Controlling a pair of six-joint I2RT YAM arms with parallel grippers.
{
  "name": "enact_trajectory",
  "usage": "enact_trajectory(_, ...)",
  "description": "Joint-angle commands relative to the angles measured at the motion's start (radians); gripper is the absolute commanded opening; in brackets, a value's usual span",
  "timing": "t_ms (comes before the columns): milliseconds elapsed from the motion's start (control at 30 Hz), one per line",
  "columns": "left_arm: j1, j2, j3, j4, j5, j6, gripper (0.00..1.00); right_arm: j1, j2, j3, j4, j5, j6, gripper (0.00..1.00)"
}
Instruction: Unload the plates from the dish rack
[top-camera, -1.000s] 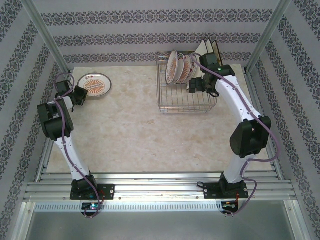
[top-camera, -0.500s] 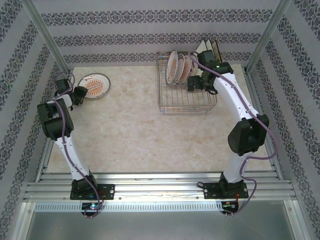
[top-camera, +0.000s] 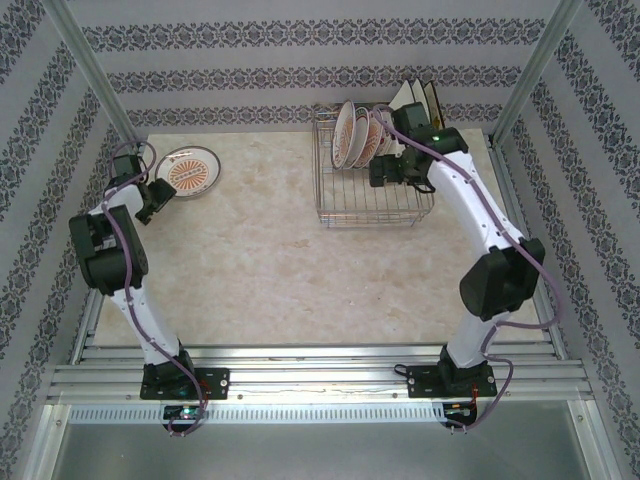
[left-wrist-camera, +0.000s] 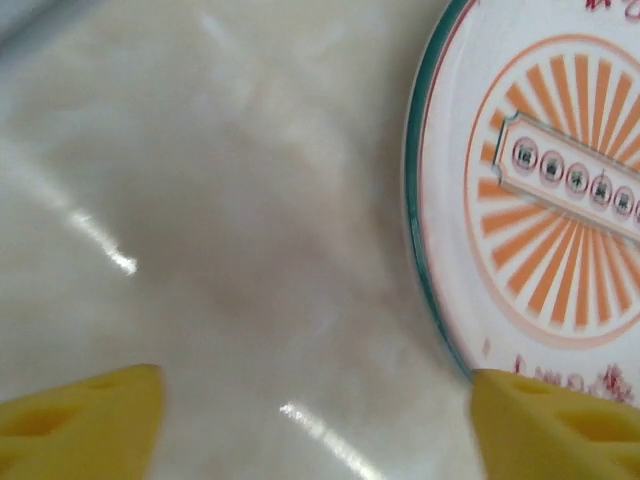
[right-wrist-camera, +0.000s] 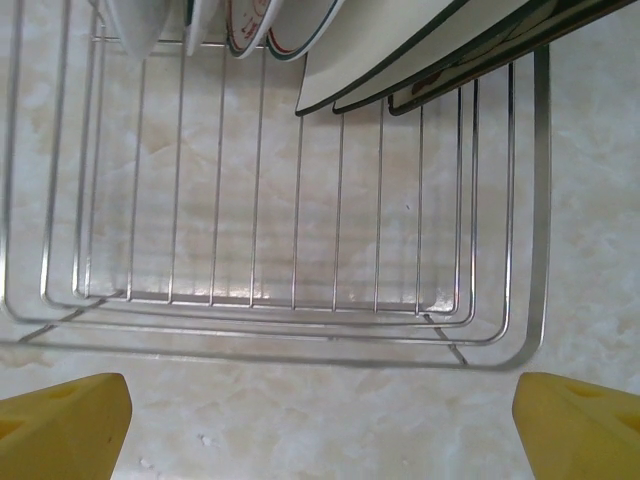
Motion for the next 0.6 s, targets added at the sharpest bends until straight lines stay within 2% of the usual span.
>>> enact_trajectory(0,-0.063,-0.205,-0.072,-0.169,-0.209,0.155,0.97,0.017,-0.063,-0.017,0.021,-0.026,-0.034,0.98)
enact_trajectory(67,-0.093,-0.324,-0.113,-0.244,-0.212,0.206,1.0,0.018,-0.062,-0.005,0.009,-0.004,-0.033,0.98)
enact_trajectory(133,-0.117,-0.396,-0.1,-0.358,-0.158,0.243,1.0,0.018,-0.061,0.006,0.004,0.0,-0.027,0.98)
enact_trajectory(267,-0.199,-0.429,0.017,-0.639,-0.173,0.294,1.0,0.041,-0.049,0.03,0.003,0.007,-0.001,0.98)
enact_trajectory(333,-0.234,-0.439,0.056,-0.723,-0.161,0.297,1.0,0.062,-0.04,0.045,0.002,0.024,0.011,0.98)
enact_trajectory(467,-0.28,-0.489,0.07,-0.758,-0.069,0.29,1.0,0.096,-0.013,0.081,0.035,0.009,0.028,0.98)
enact_trajectory(567,-0.307,-0.498,0.087,-0.789,-0.061,0.294,1.0,0.111,0.05,0.156,0.029,0.023,0.033,0.98)
